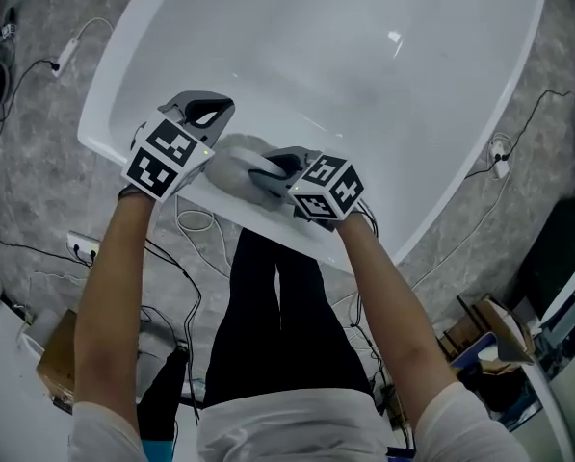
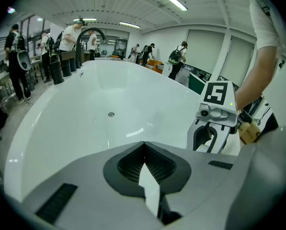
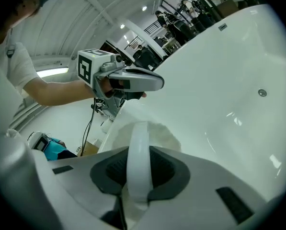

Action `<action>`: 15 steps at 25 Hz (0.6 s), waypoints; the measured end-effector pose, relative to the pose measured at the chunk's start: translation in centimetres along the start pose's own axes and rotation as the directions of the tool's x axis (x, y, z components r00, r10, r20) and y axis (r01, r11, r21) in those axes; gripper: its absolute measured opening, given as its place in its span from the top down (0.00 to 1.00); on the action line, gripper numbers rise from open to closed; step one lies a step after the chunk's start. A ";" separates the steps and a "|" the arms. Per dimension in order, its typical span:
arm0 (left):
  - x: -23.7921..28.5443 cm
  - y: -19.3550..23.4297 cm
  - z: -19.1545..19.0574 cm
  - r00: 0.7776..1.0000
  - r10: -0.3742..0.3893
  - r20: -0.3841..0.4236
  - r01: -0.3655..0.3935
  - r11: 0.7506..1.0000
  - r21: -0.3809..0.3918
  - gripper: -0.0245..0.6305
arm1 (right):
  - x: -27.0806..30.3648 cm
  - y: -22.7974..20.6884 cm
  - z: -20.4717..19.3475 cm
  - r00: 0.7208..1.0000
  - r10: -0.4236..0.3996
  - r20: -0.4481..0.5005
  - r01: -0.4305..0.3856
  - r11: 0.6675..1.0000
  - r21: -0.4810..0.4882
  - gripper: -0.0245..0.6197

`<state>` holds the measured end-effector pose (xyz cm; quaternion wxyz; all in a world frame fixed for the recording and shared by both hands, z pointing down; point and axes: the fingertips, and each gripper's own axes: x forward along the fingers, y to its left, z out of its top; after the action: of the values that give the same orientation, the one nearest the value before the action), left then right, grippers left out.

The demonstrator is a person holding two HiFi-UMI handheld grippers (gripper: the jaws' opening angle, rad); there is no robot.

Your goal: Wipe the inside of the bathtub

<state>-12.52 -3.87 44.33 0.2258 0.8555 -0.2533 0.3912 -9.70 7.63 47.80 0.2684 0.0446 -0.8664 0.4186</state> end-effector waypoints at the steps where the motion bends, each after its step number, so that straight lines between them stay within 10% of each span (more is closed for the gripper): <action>1: 0.4 0.0 0.0 1.000 -0.006 -0.003 0.006 1.000 -0.001 0.95 | 0.3 -0.4 -0.2 1.000 0.003 -0.007 -0.003 1.000 -0.001 0.82; 15: 7.2 0.8 -2.4 0.988 -0.124 -0.095 0.131 0.989 0.068 0.95 | 3.3 -8.4 -3.6 0.995 -0.088 -0.053 0.091 0.995 0.039 0.82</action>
<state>-10.27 -4.92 51.60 0.2299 0.8590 -0.1729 0.4235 -8.42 5.38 57.20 0.3080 0.0783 -0.8475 0.4252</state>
